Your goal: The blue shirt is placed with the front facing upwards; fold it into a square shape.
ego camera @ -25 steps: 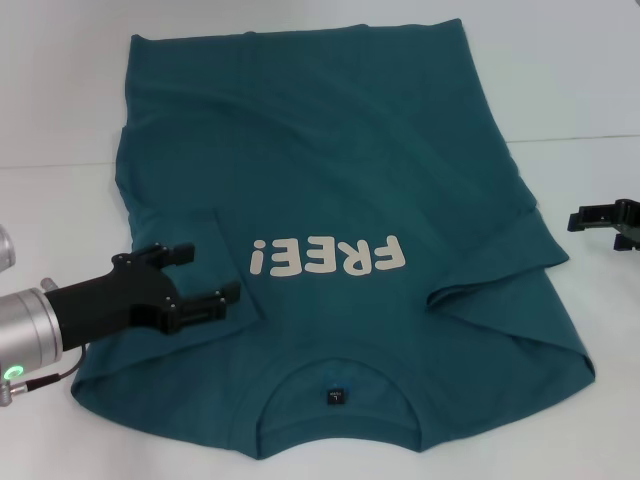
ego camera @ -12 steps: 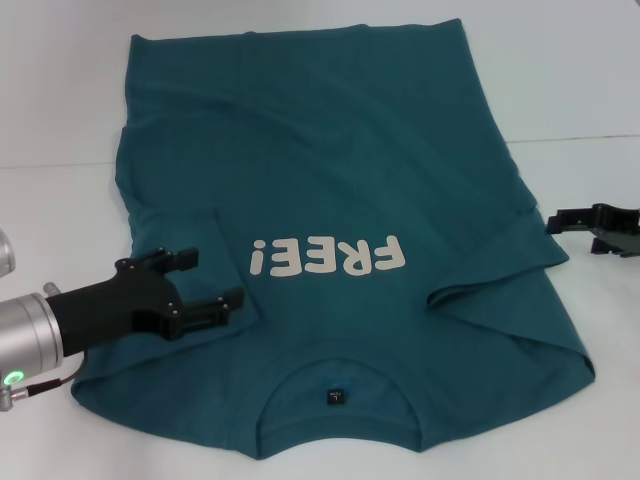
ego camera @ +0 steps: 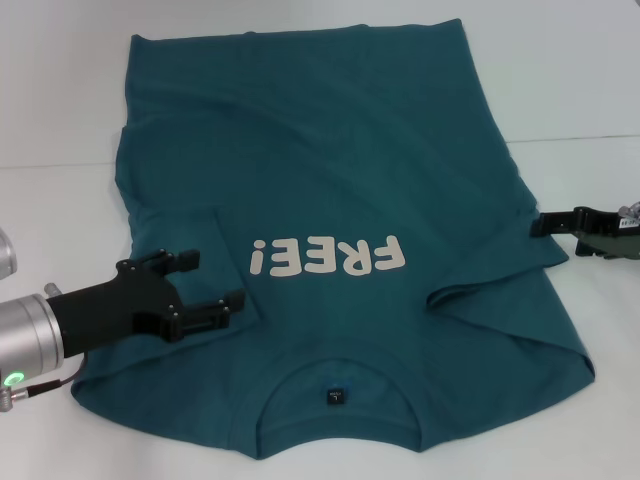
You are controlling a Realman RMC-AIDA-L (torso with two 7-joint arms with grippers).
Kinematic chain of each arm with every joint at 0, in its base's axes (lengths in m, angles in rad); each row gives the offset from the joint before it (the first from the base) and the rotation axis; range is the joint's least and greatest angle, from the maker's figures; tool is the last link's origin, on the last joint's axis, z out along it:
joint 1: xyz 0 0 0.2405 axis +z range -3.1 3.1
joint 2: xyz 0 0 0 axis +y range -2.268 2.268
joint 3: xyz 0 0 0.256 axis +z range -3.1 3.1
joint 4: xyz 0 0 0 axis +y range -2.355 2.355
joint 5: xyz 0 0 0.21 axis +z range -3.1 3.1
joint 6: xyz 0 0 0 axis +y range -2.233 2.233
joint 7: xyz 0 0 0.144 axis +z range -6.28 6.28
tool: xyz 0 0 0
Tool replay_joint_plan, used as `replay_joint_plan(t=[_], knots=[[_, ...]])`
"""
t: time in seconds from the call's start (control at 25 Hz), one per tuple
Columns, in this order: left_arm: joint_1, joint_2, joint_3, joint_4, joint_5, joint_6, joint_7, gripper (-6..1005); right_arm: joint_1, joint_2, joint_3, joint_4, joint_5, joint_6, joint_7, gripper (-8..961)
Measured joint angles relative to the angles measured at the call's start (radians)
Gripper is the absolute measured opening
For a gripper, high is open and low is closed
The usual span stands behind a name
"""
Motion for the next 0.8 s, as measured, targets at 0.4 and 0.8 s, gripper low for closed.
replay_joint_plan(t=[0.4,0.8], knots=[[0.001,0.002,0.001,0.0,0.002,0.005,0.001,905,0.004,0.007,-0.002,0.01,0.0,0.008,0.0,869],[0.001,0.002,-0.002,0.007,0.002,0.005,0.003,905,0.033,0.022,-0.035,0.052,0.004,0.071,0.0,868]])
